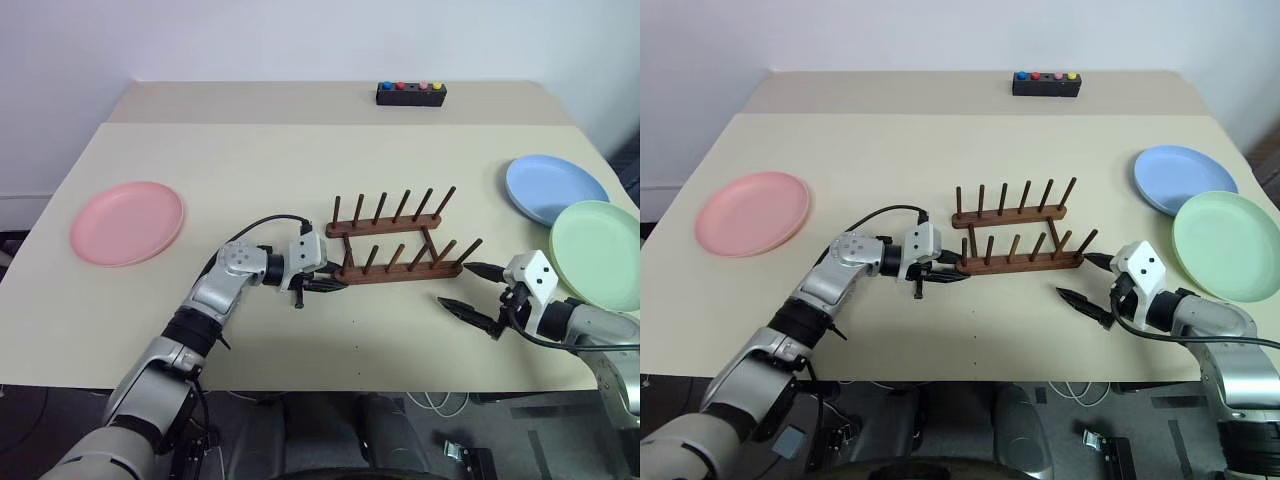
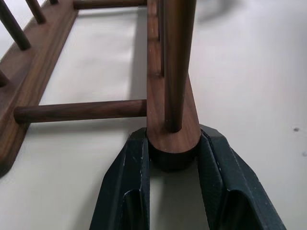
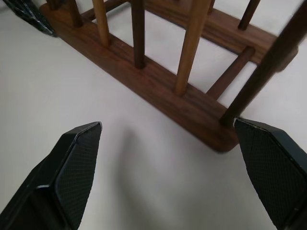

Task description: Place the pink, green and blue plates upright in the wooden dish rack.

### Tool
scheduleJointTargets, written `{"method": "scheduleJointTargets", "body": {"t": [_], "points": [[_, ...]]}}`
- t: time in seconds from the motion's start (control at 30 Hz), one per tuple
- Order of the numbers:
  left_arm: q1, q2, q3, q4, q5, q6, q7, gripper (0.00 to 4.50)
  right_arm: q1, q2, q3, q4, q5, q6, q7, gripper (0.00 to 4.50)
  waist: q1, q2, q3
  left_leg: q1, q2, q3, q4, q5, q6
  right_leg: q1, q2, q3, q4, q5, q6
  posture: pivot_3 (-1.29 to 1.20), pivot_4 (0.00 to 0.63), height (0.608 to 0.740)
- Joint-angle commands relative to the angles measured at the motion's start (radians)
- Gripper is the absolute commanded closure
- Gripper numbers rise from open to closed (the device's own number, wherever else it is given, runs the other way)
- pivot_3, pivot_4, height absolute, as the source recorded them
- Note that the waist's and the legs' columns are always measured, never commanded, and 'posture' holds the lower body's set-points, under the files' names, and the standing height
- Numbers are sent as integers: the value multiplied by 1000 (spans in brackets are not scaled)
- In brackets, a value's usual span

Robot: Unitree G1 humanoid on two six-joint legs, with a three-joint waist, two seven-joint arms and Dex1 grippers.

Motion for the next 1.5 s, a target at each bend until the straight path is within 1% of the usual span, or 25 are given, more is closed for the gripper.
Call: {"method": "scheduleJointTargets", "body": {"t": [0.03, 0.13, 0.2, 0.23, 0.37, 0.4, 0.53, 0.63, 0.7, 0.83, 0.87, 0.93, 1.03, 1.13, 1.3, 1.5], "points": [[-44, -13, 25, 51, 5, -56, -20, 3759, 8, 6, -31, -31, 6, -23, -12, 0, 0, 0, 0, 0, 0, 0, 0, 0, 0, 0, 0, 0, 0, 0, 0, 0, 150, 730], [-49, -17, 38, 78, -5, -67, -34, 3759, 13, 6, -32, -30, 6, -28, -18, 0, 0, 0, 0, 0, 0, 0, 0, 0, 0, 0, 0, 0, 0, 0, 0, 0, 150, 730], [-46, -18, 55, 85, -14, -54, -28, 2721, 15, 2, -34, -26, 5, -31, -19, 0, 0, 0, 0, 0, 0, 0, 0, 0, 0, 0, 0, 0, 0, 0, 0, 0, 150, 730], [-44, -17, 62, 86, -13, -50, -23, 2397, 17, 1, -34, -24, 5, -32, -20, 0, -1, 0, 0, 0, 0, 0, 0, 0, 0, 0, 0, 0, 0, 0, 0, 0, 150, 730], [-17, 3, 94, 55, 4, -20, 41, 354, 19, -11, -41, -13, 2, -32, -18, 0, 0, 0, 0, 0, 0, 0, 0, 0, 0, 0, 0, 0, 0, 0, 1, 0, 150, 730], [15, 22, 113, 8, -9, -4, 52, 15, 19, -17, -46, -5, -3, -35, -17, 0, -1, 0, 0, 0, 0, 0, 0, 0, 0, 0, 0, 0, 0, 0, 1, 0, 150, 730], [151, 95, 170, -192, -65, 112, 57, 15, 20, -31, -65, 7, 10, -22, 1, 0, -6, 0, 0, 1, 0, 0, -2, 0, 0, 0, 0, 0, 1, 1, 3, 0, 150, 730], [289, 154, 182, -395, -117, 207, 40, 900, 34, -58, -46, -1, 5, 1, 41, 856, -3, 1, 0, 1, 1, -1, -2, 0, 0, 0, 0, 0, 2, 1, 3, 0, 150, 730], [345, 173, 170, -494, -139, 261, 34, 1860, 35, -70, -28, -1, -5, 3, 61, 1819, -1, 1, 0, 1, 1, -1, -1, 0, 0, 0, 0, 0, 1, 0, 0, 0, 150, 730], [368, 143, 93, -616, -124, 358, 64, 3911, 7, -69, 15, 0, -15, 16, 78, 3913, 9, 0, 0, 1, 0, -1, 1, 0, 0, 2, 0, 0, 1, 0, 0, 0, 150, 730], [365, 128, 66, -631, -105, 364, 77, 3929, -3, -66, 31, 5, -27, 15, 73, 4387, 7, 0, 0, 1, 0, -1, 2, 0, 0, 2, 0, 0, 1, 0, 0, 0, 150, 730], [348, 93, 27, -631, -66, 373, 120, 3929, -21, -59, 55, 17, -55, 2, 59, 4387, 3, 0, 0, 1, 0, 0, 2, 0, 0, 2, 0, 0, 0, 0, 0, 0, 150, 730], [308, 46, -5, -573, 5, 366, 205, 3929, -40, -47, 73, 24, -76, -8, 39, 4387, 2, 0, 0, 1, 0, -1, 1, 0, 0, 1, 0, 0, 1, 0, 0, 0, 150, 730], [286, 1, -26, -524, 59, 331, 281, 3929, -68, -39, 104, 52, -136, -28, -9, 4387, -1, 0, 0, 1, 0, -1, 1, 0, 0, 1, 0, 0, 1, 0, 0, 0, 150, 730], [266, -30, -19, -471, 109, 310, 358, 3929, -115, -24, 143, 104, -221, -64, -82, 4387, 1, 0, 0, 1, 0, -1, 1, 0, 0, 2, 0, 0, 0, 0, 0, 0, 150, 730], [239, -60, 14, -401, 125, 260, 439, 3929, -211, 15, 177, 198, -254, -119, -104, 4387, 0, 0, 0, 2, 0, -1, 1, 0, 0, 2, 0, 0, 0, 0, 0, 0, 150, 730]]}}
